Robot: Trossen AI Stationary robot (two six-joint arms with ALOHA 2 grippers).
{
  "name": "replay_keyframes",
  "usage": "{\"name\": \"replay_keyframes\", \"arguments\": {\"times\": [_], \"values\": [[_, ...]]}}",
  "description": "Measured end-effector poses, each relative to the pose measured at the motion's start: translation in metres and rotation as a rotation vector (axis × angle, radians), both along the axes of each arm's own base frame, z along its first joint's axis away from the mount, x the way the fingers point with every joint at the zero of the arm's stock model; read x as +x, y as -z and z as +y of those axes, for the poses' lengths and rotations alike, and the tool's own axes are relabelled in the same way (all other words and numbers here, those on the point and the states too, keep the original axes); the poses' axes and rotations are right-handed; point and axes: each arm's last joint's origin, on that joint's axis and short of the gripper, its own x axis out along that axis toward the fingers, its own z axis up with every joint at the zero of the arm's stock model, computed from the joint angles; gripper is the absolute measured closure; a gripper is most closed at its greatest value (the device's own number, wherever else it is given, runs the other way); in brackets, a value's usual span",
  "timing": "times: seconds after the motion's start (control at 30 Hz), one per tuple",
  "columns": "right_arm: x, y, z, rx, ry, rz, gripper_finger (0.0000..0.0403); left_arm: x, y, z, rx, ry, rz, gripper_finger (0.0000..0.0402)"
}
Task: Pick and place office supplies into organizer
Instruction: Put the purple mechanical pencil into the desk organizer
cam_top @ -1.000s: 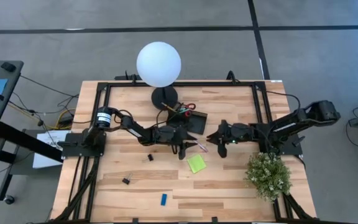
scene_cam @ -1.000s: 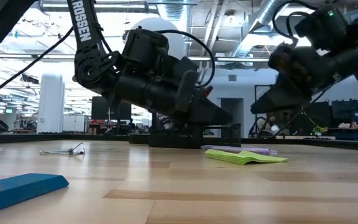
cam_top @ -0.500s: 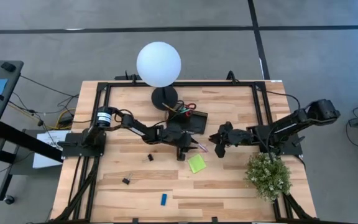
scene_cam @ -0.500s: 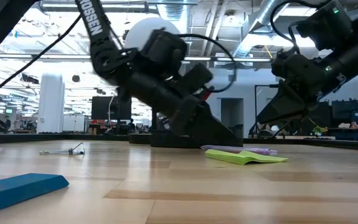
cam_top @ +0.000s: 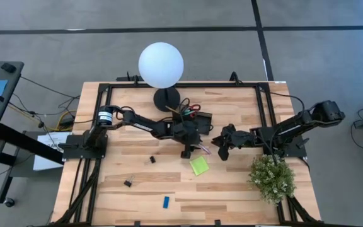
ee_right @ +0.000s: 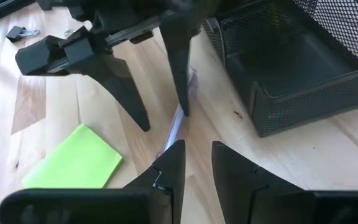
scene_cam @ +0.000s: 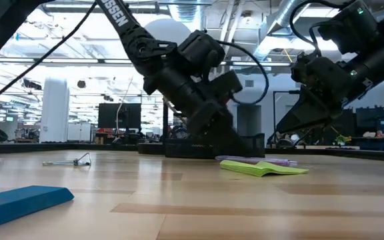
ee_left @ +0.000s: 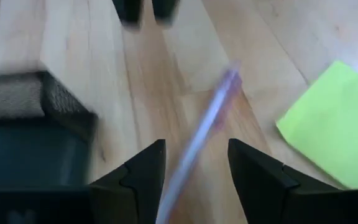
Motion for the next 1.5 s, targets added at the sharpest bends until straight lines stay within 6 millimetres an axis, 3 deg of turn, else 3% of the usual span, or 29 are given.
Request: {"name": "replay_keyframes", "arguments": {"times": [0.43, 0.7, 0.87, 1.07, 1.2, 1.37, 1.5], "values": [[0.0, 0.0, 0.0, -0.025, -0.017, 0.005, 0.0331, -0.003, 0.004, -0.03, -0.139, -0.12, 0.086, 0.023], [-0.001, 0.001, 0.0, -0.028, -0.017, 0.018, 0.0331, -0.009, 0.007, -0.055, -0.057, -0.291, 0.126, 0.023], [-0.001, 0.001, -0.002, -0.029, -0.01, 0.018, 0.0331, -0.009, -0.008, -0.052, -0.051, -0.298, 0.124, 0.023], [-0.003, 0.004, -0.002, -0.033, -0.012, 0.052, 0.0331, -0.001, -0.055, -0.046, -0.087, -0.292, 0.058, 0.023], [-0.004, 0.005, -0.002, -0.037, -0.012, 0.072, 0.0331, -0.004, -0.075, -0.05, -0.154, -0.336, 0.097, 0.023], [-0.005, 0.007, -0.002, -0.038, -0.011, 0.093, 0.0331, -0.024, -0.088, -0.05, -0.201, -0.489, 0.27, 0.023], [-0.006, 0.007, -0.002, -0.039, -0.011, 0.098, 0.0331, -0.044, -0.088, -0.058, -0.062, -0.614, 0.375, 0.023]]}}
